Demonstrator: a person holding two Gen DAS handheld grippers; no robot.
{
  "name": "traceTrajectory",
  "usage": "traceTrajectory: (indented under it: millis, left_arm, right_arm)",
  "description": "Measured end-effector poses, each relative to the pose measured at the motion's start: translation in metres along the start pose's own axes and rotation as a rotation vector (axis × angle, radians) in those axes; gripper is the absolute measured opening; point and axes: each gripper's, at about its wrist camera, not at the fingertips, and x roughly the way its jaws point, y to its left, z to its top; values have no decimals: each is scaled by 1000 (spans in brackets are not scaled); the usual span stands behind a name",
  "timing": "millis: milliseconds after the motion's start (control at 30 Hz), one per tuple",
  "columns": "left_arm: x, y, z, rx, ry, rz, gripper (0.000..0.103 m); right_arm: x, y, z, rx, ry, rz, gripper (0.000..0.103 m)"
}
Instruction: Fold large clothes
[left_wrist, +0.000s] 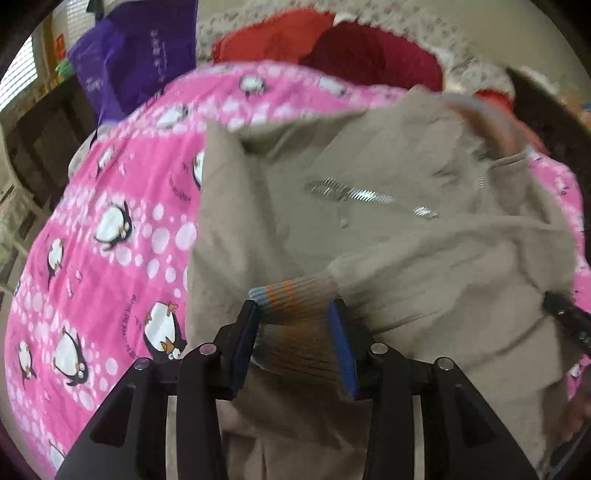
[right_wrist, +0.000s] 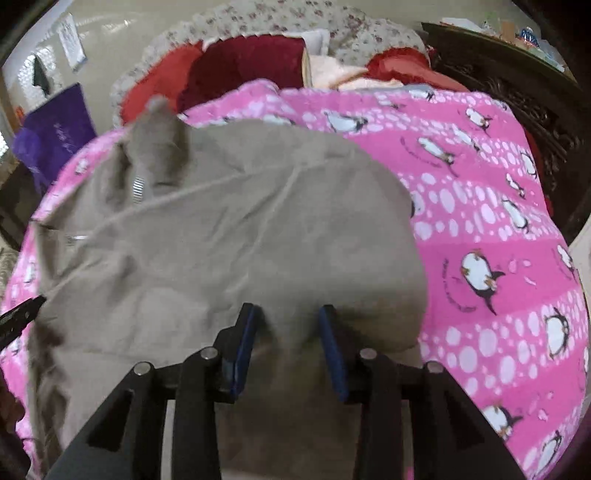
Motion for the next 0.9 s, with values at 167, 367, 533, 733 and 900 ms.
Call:
traceTrajectory:
  millis: [167, 367, 533, 733, 900]
  left_arm:
    - [4, 9, -1, -36, 8, -26, 27]
    - [-9, 11, -6, -18, -5, -13, 27]
    - [-33, 15, -13, -19, -16, -13, 27]
    - [-78, 29, -32, 36, -38, -9, 27]
    - [-115, 64, -64, 53, -23, -44, 27]
  right_arm:
    - [-15, 3, -4, -32, 15, 2, 37]
    - [-59, -7, -35, -52, -1, -7, 55]
    - [-33, -16, -48, -81, 52, -104, 56]
    - [-76, -15, -48, -45, -6, -45, 57]
    - [-136, -24, -64, -62, -13, 26, 60]
